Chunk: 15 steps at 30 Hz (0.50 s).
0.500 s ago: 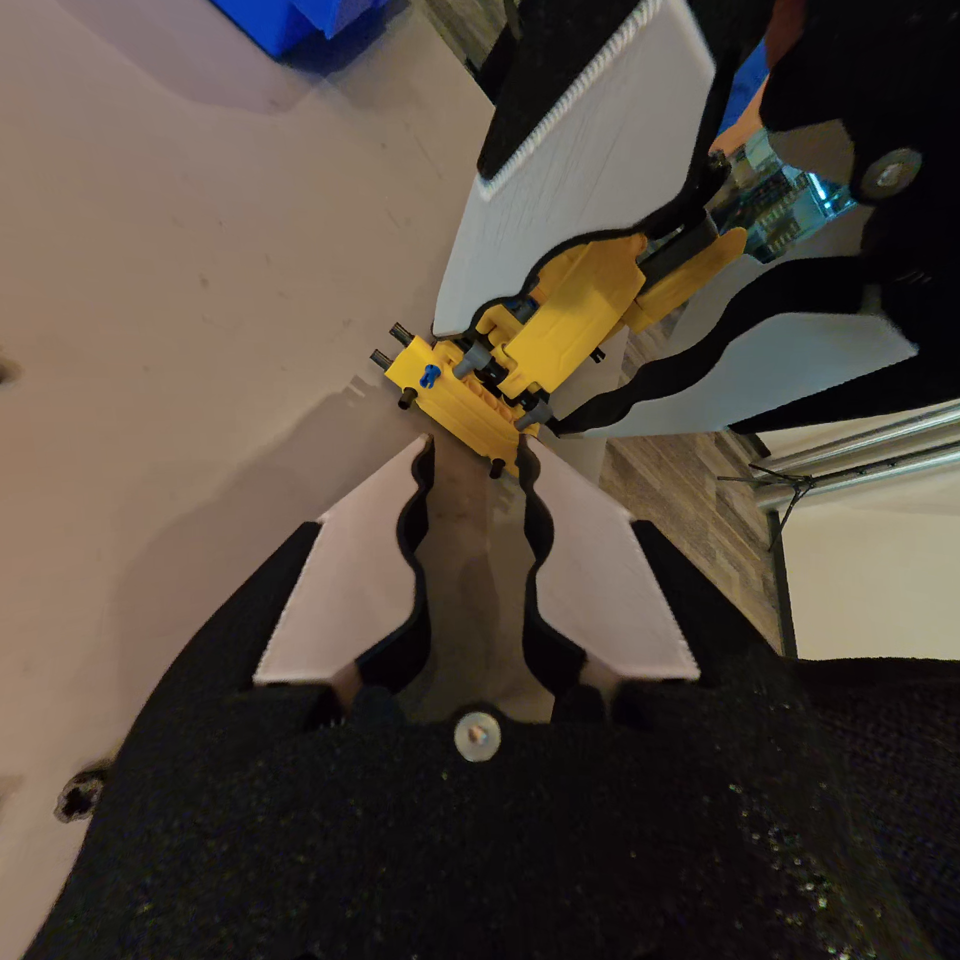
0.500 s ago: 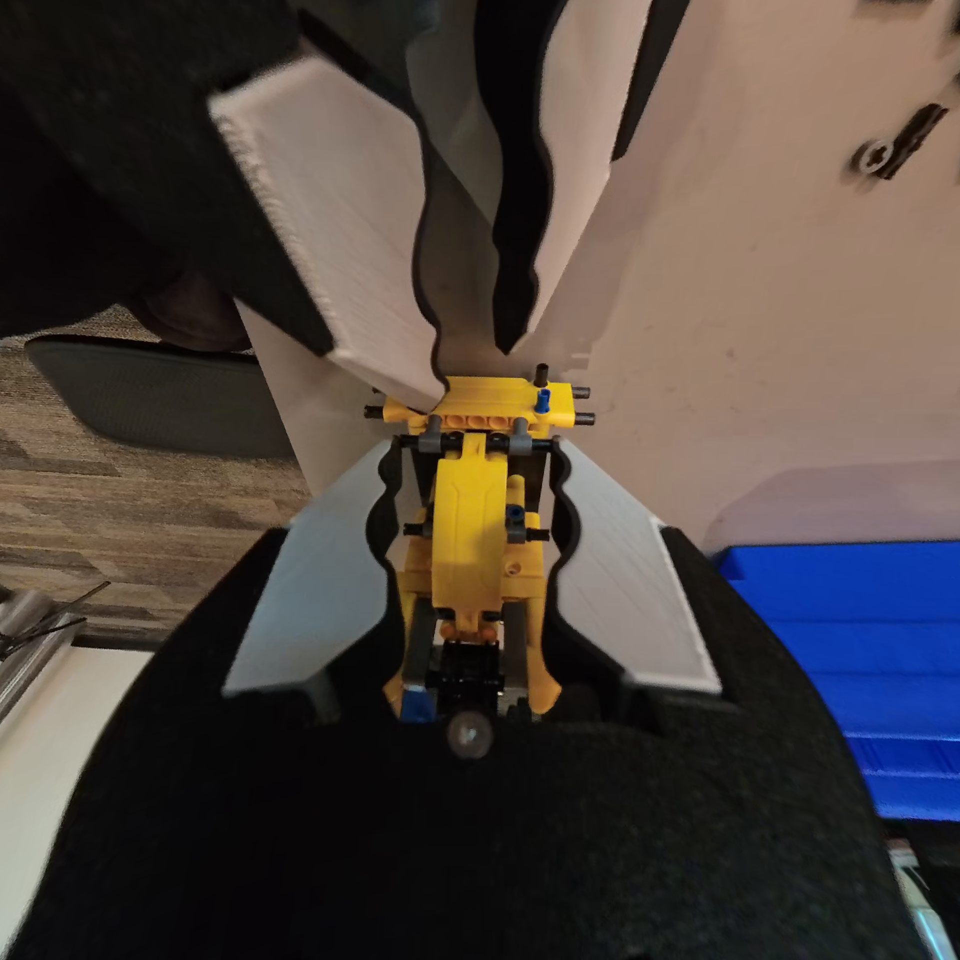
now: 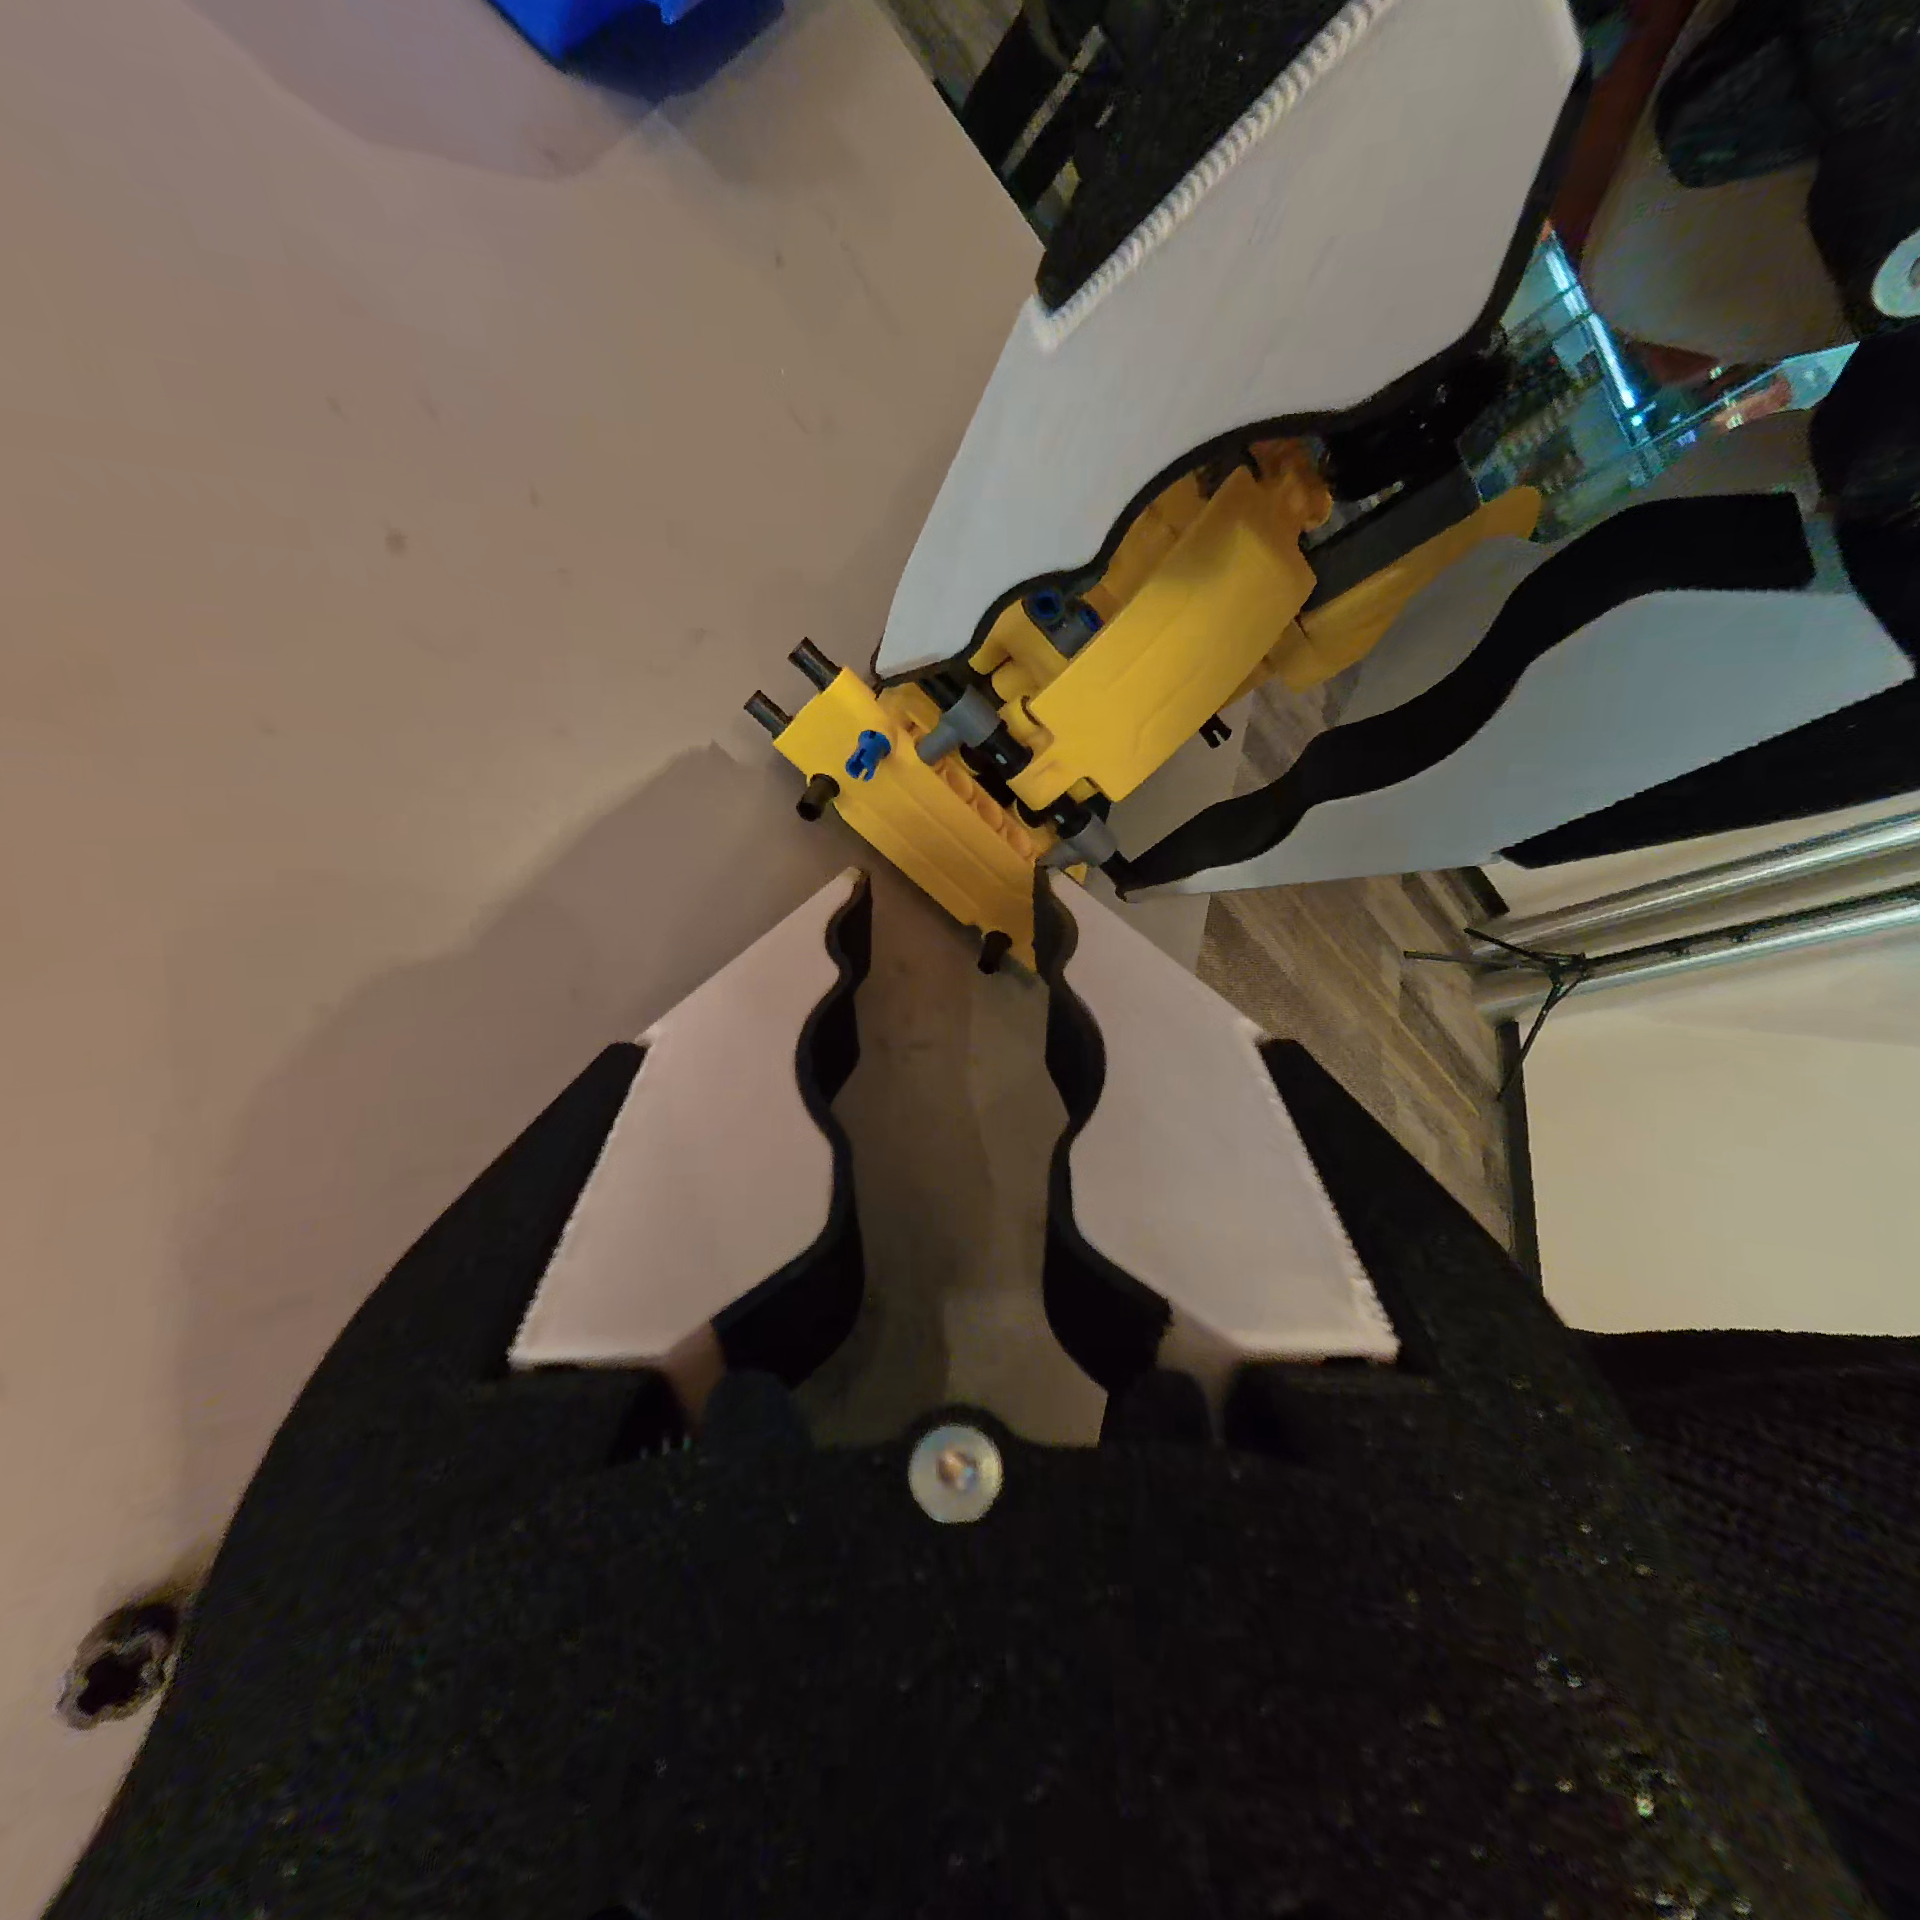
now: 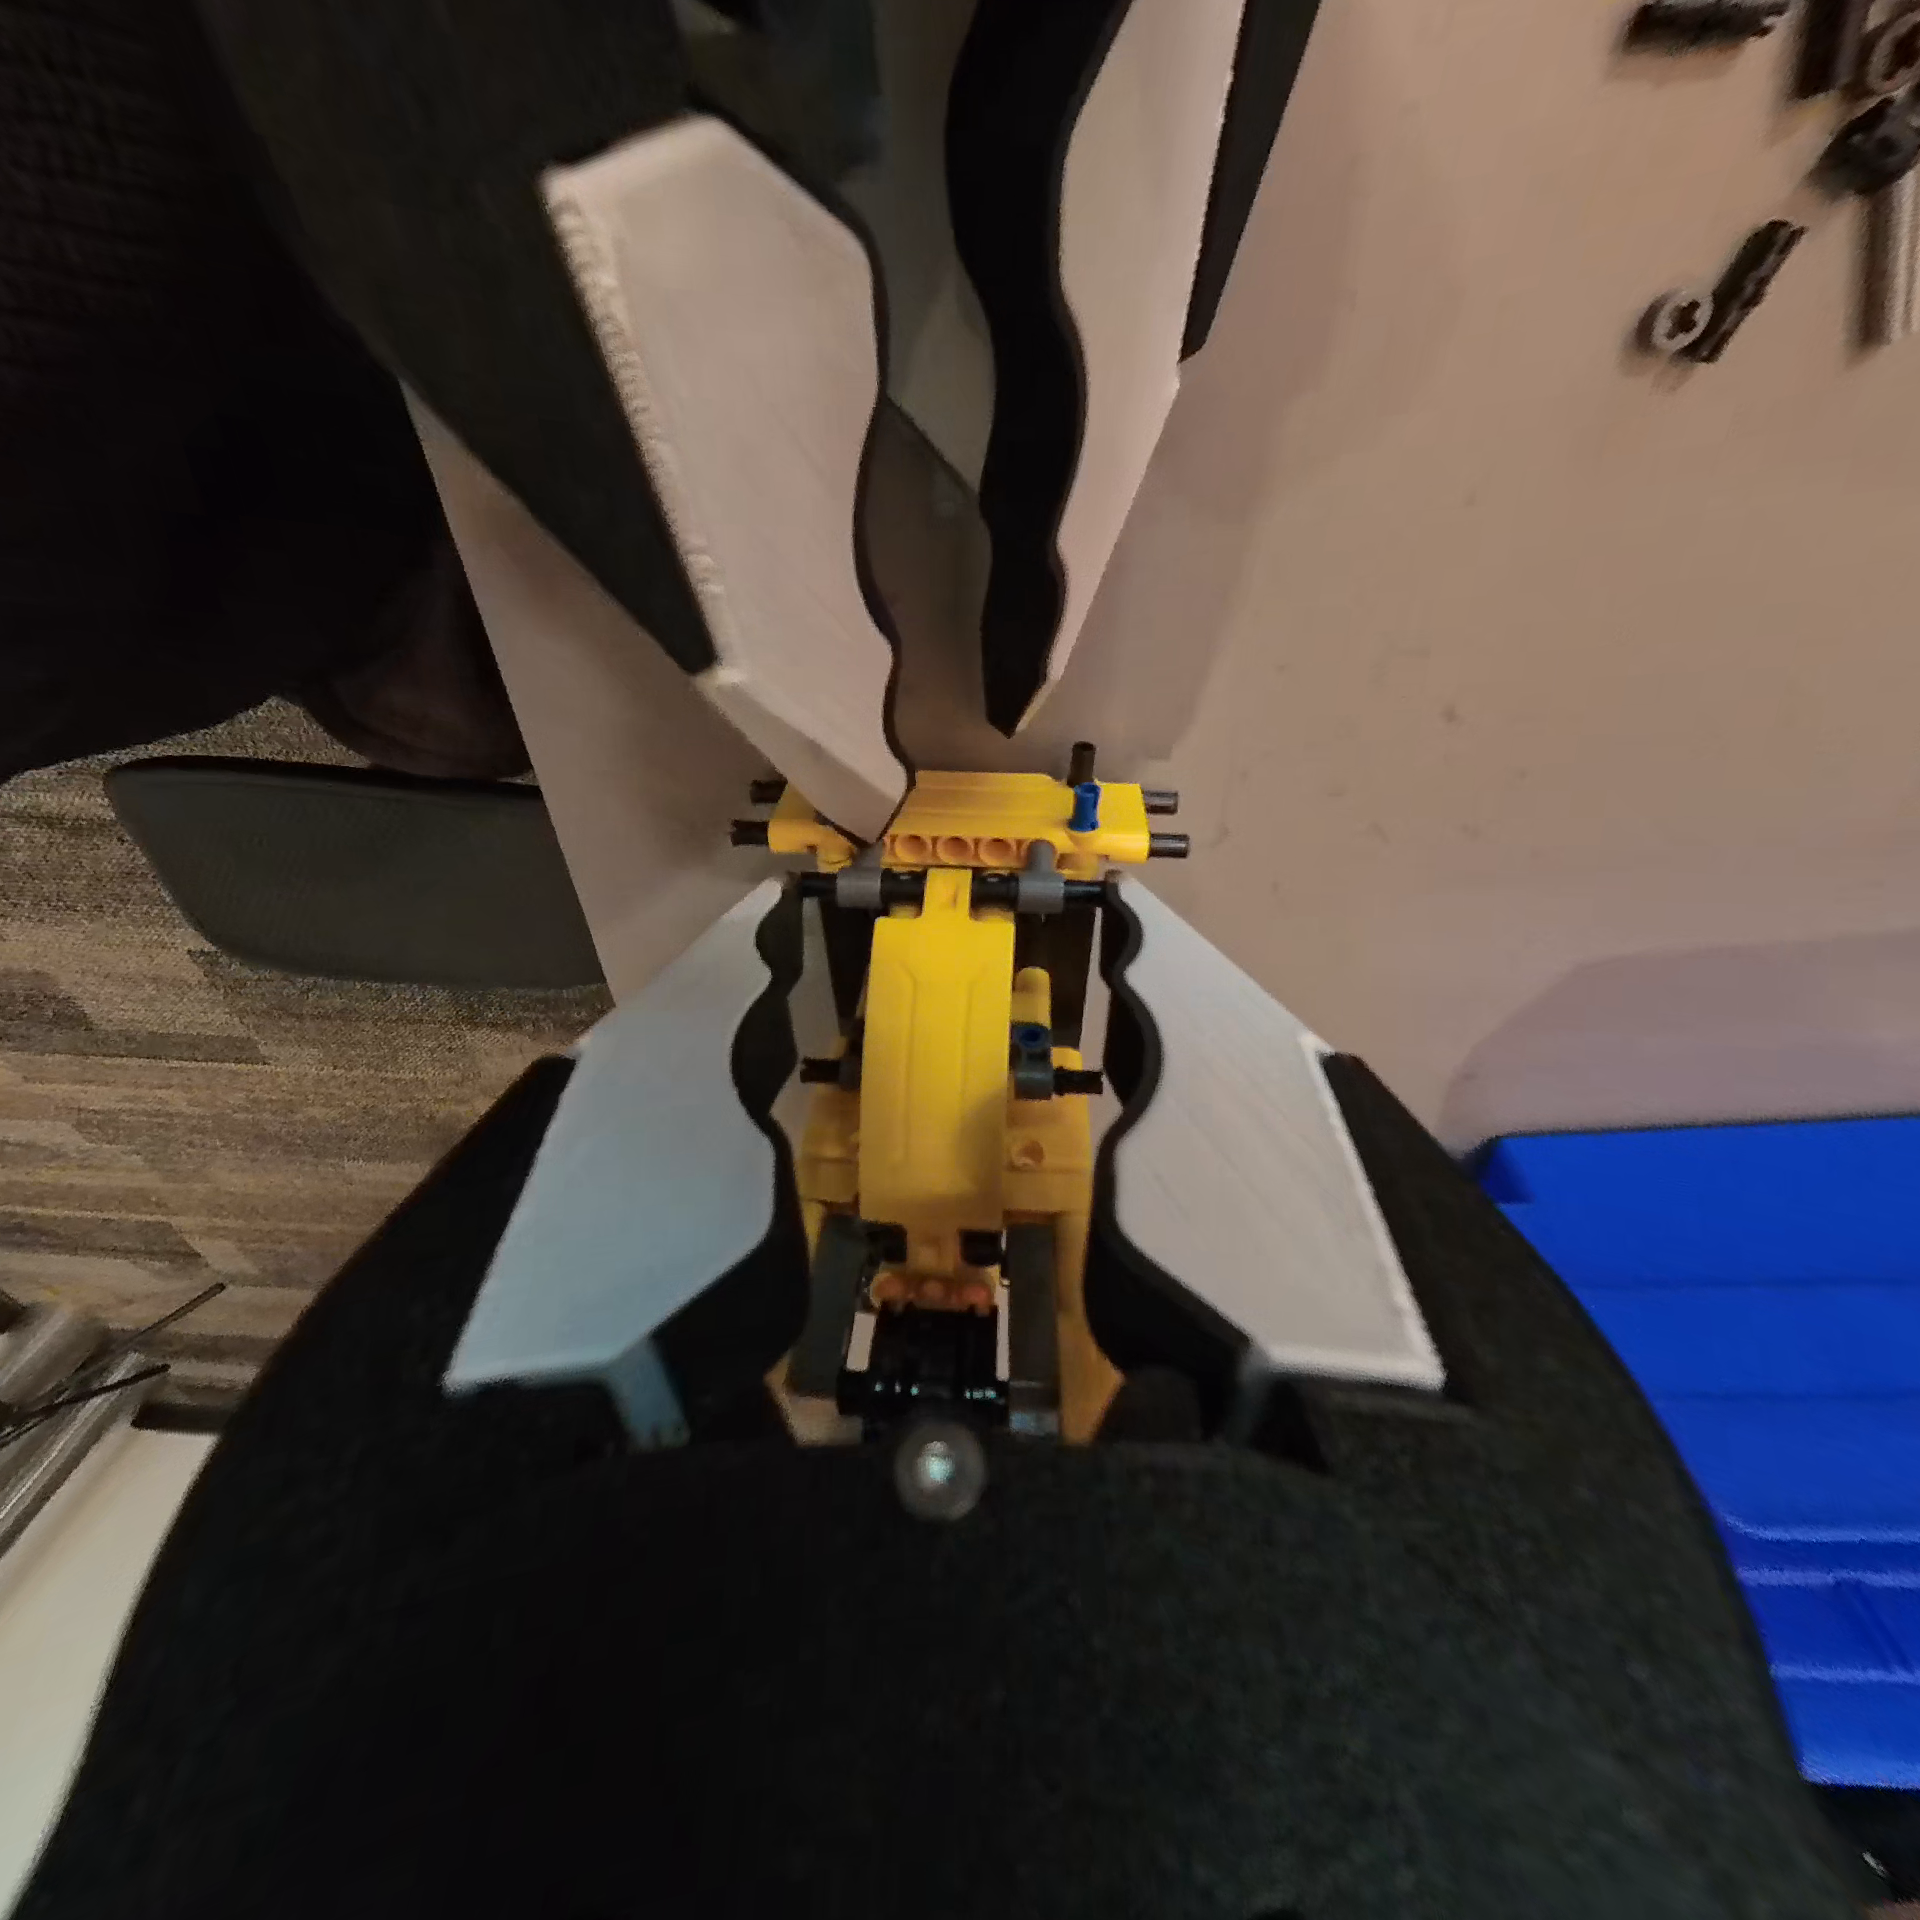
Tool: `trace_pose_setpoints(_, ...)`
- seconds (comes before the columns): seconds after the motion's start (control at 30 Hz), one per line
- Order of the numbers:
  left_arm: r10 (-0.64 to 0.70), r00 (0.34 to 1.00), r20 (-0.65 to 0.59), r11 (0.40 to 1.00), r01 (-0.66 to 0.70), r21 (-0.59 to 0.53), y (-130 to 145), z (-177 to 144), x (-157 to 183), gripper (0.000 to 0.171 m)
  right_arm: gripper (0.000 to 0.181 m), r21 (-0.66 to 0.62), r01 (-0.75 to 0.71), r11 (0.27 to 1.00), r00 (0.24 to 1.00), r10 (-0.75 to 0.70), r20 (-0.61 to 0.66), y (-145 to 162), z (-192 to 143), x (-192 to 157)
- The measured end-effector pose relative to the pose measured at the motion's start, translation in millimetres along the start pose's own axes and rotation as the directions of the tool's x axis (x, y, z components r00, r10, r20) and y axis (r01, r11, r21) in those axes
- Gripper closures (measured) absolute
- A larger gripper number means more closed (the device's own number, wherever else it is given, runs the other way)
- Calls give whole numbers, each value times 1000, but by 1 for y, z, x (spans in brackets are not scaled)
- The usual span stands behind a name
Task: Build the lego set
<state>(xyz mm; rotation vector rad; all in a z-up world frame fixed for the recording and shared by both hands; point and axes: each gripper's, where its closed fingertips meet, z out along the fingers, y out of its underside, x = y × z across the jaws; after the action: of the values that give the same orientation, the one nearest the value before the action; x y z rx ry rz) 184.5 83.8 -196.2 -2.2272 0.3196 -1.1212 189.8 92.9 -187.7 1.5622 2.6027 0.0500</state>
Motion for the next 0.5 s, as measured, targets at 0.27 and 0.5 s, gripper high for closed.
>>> trace_pose_setpoints(0.27, 10, 1000, -8, 1000, -10, -4, 0, 1, 2, 145, 124, 32, 15, 999, 1000, -15, 11, -1, 2, -1)
trace_pose_setpoints(0.5, 19, 999, -30, 1000, -19, -3, 0, 1, 6, 153, 124, 63, 10, 998, 1000, -11, 16, -2, 2, 0)
